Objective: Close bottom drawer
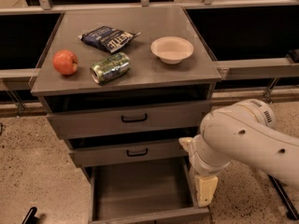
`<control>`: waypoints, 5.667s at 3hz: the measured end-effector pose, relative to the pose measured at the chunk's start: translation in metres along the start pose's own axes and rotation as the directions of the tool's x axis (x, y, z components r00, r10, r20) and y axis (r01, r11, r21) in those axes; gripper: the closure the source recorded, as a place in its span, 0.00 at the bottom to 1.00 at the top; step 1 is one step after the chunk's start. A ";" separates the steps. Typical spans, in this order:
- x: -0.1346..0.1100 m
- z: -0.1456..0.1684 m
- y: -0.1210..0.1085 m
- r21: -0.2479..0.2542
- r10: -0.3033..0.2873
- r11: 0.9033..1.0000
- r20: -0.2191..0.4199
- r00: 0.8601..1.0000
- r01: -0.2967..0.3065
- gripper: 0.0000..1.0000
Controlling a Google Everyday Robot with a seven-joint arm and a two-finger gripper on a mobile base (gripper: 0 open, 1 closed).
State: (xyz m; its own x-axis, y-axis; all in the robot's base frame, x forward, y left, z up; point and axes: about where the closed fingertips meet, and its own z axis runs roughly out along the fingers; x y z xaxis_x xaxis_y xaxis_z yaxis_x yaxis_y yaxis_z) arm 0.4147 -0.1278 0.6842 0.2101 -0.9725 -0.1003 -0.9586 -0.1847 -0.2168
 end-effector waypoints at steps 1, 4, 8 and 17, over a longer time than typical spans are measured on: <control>-0.001 -0.002 0.000 0.004 0.001 1.000 0.000 1.000 -0.001 0.00; 0.088 0.147 0.039 -0.101 -0.093 0.992 -0.137 0.986 0.079 0.00; 0.094 0.237 0.054 -0.083 -0.058 0.995 0.037 0.998 0.061 0.00; 0.056 0.473 0.118 -0.123 0.132 0.987 0.241 0.962 -0.104 1.00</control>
Offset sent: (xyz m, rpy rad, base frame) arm 0.0360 -0.0557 -0.1078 -0.2910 0.0294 0.0063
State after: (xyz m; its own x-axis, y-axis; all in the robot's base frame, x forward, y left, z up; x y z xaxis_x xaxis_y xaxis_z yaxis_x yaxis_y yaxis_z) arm 0.4041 -0.1369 0.1938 0.1220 -0.9254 -0.3589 -0.9916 -0.0983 -0.0836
